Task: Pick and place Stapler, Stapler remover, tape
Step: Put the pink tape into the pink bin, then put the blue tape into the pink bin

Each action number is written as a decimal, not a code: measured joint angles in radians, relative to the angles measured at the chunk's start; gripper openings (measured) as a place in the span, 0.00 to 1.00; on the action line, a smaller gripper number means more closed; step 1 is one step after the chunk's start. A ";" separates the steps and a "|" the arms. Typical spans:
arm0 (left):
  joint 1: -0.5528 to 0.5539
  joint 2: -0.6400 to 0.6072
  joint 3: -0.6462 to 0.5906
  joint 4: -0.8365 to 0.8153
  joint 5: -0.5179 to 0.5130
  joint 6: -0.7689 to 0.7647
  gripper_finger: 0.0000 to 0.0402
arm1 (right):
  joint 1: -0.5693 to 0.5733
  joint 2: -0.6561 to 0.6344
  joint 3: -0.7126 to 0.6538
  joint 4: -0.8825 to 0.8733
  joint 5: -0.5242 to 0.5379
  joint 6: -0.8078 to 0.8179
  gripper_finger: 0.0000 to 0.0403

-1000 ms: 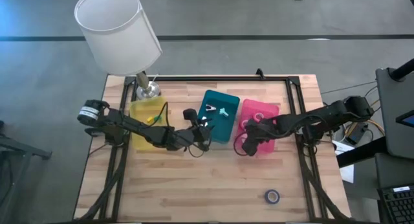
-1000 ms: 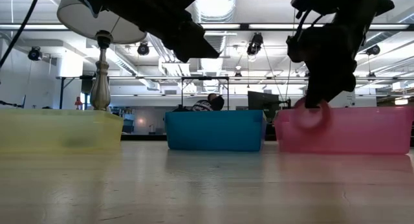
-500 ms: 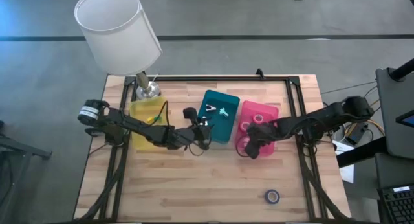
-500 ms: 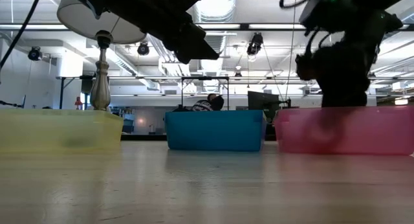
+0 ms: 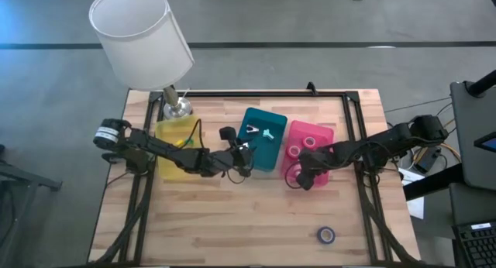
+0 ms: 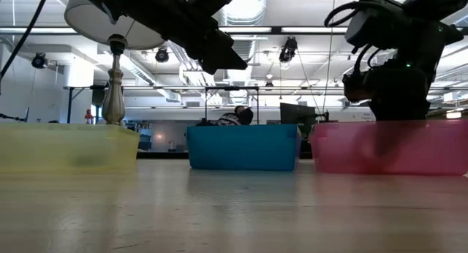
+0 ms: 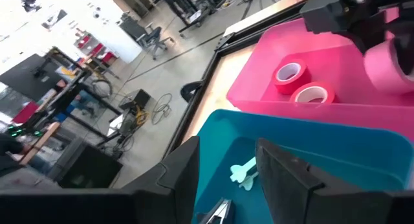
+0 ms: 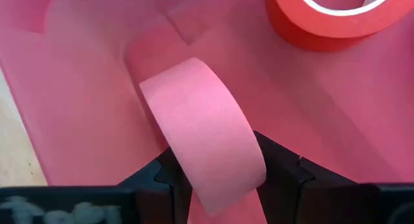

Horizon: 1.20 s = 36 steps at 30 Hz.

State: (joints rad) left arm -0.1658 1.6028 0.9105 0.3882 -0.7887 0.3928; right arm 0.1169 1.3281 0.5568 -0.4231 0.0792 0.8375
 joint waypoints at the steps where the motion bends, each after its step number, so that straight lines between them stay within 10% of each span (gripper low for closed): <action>1: 0.001 0.000 0.000 0.000 0.013 0.000 0.38 | 0.000 0.000 0.001 -0.001 0.002 -0.002 0.33; 26: 0.009 0.000 0.000 -0.001 0.047 -0.014 0.38 | 0.000 -0.168 0.043 -0.116 0.293 -0.157 0.33; 36: 0.009 0.000 0.000 -0.032 0.067 -0.090 0.38 | 0.002 -0.275 0.043 -0.119 0.257 -0.157 0.33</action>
State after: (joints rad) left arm -0.1570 1.6028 0.9104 0.3559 -0.7214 0.3031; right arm 0.1186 1.0533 0.6003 -0.5423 0.3364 0.6804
